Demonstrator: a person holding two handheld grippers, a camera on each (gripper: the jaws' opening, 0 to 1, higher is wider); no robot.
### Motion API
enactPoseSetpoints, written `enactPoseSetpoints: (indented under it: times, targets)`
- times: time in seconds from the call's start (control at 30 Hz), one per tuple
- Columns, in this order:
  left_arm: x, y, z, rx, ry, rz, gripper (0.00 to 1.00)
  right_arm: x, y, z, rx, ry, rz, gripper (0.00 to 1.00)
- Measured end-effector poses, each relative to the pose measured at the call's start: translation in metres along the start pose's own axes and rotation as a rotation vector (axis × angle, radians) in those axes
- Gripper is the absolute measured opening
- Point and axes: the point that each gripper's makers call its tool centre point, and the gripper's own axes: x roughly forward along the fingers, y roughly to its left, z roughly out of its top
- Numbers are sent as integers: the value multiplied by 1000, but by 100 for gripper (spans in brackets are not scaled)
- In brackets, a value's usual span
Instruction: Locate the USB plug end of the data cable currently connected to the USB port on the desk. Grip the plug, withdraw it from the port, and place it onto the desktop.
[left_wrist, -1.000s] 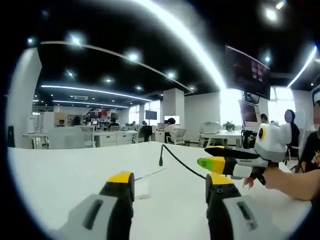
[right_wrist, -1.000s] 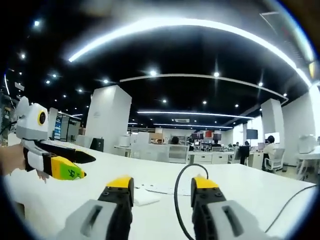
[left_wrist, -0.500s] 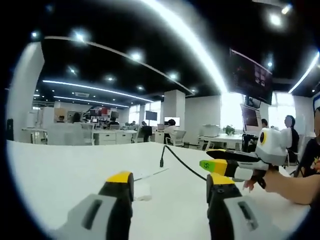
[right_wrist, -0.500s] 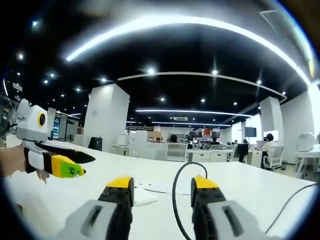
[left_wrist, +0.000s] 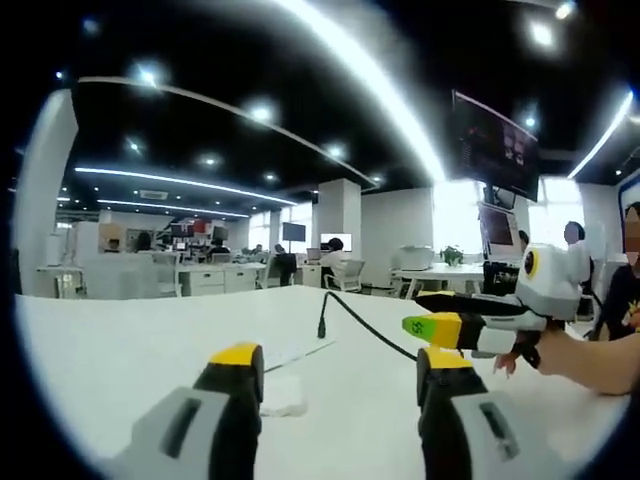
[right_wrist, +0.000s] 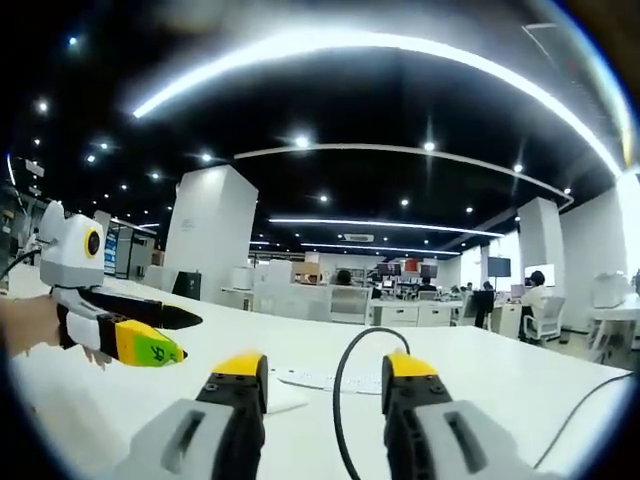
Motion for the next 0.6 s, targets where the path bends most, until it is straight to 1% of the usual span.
enactPoseSetpoints:
  times: [0.13,0.23,0.3,0.47,0.6]
  targets:
    - [4,4,3,11,-5,1,64,4,-1,-3,-4,10,0,47]
    - [8,5,5,9,-7,-4,64,7,1,-3,36,8,14,47]
    - [11,4,7,1,-22,-15,64,9,1,-3,35,10,14,47]
    - [19,3,6,5,-16,-25,65,14,-6,1,49,-2,6,47]
    - [23,4,5,13,-19,-21,65,15,-8,0,49,-1,5,47]
